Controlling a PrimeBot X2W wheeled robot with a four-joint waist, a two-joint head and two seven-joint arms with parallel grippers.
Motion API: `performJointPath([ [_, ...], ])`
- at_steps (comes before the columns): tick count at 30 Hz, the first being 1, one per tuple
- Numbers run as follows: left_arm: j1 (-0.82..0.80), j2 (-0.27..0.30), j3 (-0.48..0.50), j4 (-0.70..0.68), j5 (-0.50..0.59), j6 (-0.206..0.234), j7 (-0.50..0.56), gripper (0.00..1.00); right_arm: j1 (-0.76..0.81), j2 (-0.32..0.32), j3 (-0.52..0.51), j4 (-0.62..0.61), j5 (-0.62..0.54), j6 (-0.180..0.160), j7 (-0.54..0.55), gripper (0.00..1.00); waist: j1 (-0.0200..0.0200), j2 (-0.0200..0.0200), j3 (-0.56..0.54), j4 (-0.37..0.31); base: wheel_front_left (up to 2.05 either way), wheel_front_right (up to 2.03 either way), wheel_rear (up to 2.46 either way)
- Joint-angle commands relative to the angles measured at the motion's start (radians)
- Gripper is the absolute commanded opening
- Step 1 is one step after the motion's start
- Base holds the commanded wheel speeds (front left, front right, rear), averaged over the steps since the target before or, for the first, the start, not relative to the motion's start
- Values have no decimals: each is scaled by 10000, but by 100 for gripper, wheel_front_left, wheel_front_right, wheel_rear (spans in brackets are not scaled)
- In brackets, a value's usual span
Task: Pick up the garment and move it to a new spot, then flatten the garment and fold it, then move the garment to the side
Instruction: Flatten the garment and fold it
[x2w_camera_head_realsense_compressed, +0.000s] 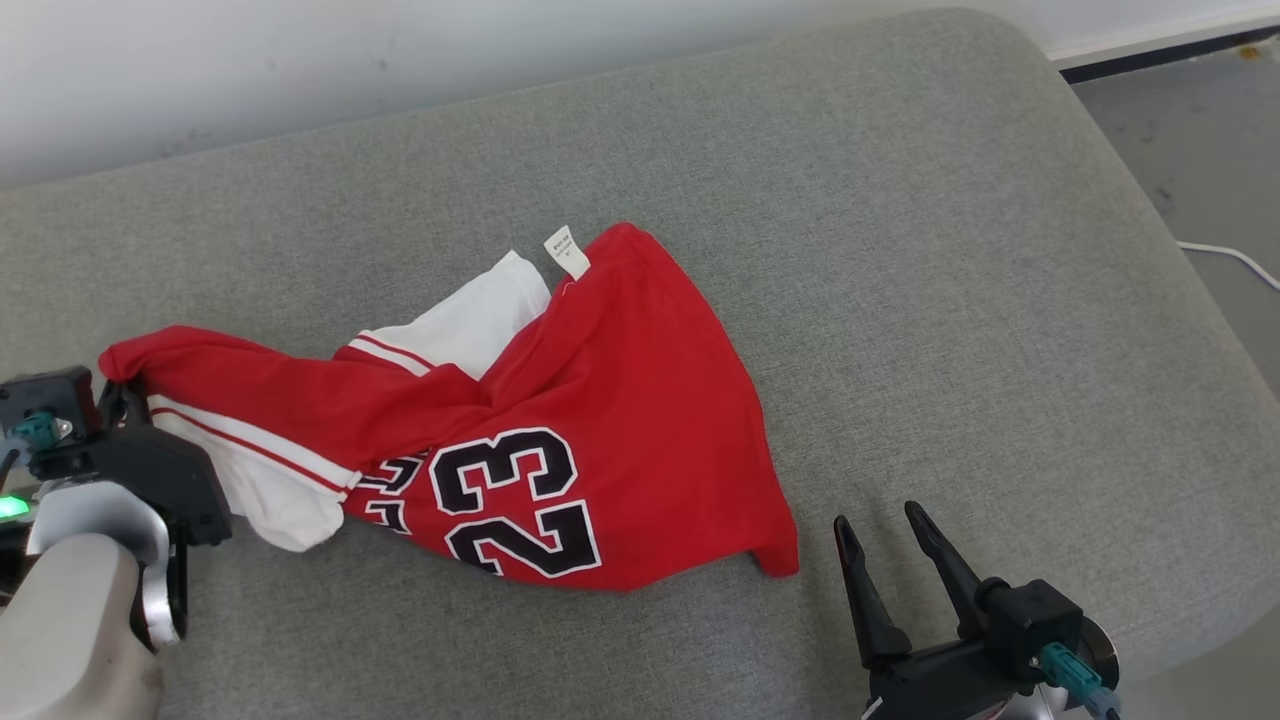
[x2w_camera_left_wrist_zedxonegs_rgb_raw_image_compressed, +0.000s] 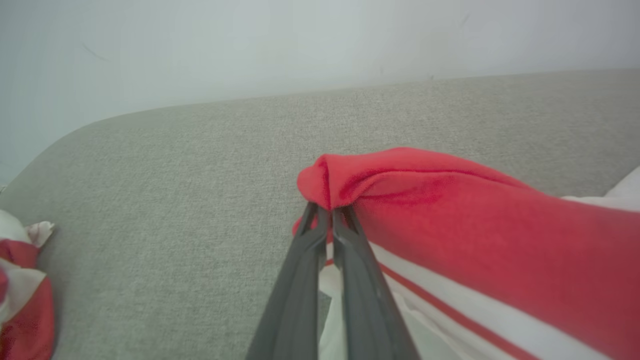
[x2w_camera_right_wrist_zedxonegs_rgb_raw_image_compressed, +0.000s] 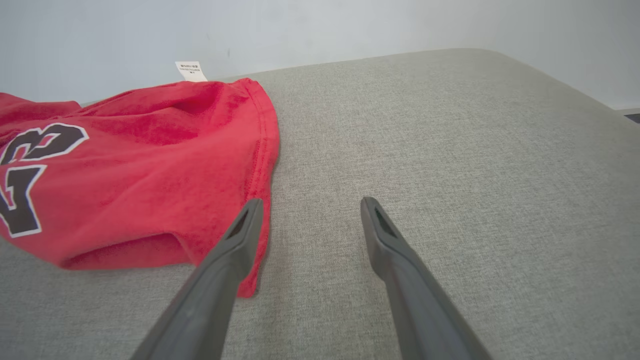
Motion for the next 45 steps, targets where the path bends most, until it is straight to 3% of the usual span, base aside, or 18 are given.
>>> performJointPath([
  [1, 33, 53, 23, 117, 48, 98, -80, 0, -70, -6, -5, 31, 23, -26, -39, 100, -3, -2, -66, 102, 0, 0, 0],
  [5, 290, -91, -83, 446, -149, -182, 69, 0, -29, -8, 68, 151, 21, -26, -58, 100, -3, -2, -328, 318, 0, 0, 0],
  [6, 319, -119, -140, 492, -145, -214, 62, 44, -17, -7, 80, 177, 29, -26, -58, 100, -3, -2, -418, 385, 0, 0, 0],
  [7, 361, -138, -178, 520, -126, -242, 52, 100, -8, -8, 123, 201, 36, -26, -57, 100, -3, -2, -501, 435, 0, 0, 0],
  [12, 649, -232, -404, 684, -56, -304, 53, 100, 127, -10, 218, 357, 97, -26, -26, 100, -3, -2, -1045, 667, 0, 0, 0],
  [17, 1210, -418, -405, 452, -193, -349, -620, 100, 394, -11, 124, 453, 139, -26, 10, 100, -3, -2, -1690, 900, 0, 0, 0],
  [21, 1963, -733, -205, -275, -394, -320, -1440, 100, 687, -10, -156, 425, 98, -26, 46, 100, -3, -2, -2171, 1181, 0, 0, 0],
  [26, 2900, -919, -108, -1560, -135, -396, -1734, 100, 911, -8, -541, 275, 4, -26, 101, 100, -3, -2, -2459, 1480, 0, 0, 0],
  [33, 4897, -1564, 948, -4480, 772, -564, -1738, 100, 1156, -8, -1105, 64, -93, -26, 151, 100, -3, -2, -2746, 1912, 0, 0, 0],
  [45, 6782, -2595, 2358, -5691, 2039, -1372, -1741, 100, 1220, -8, -1365, 53, 0, -26, 150, 100, -3, -2, -2979, 2161, 0, 0, 0],
])
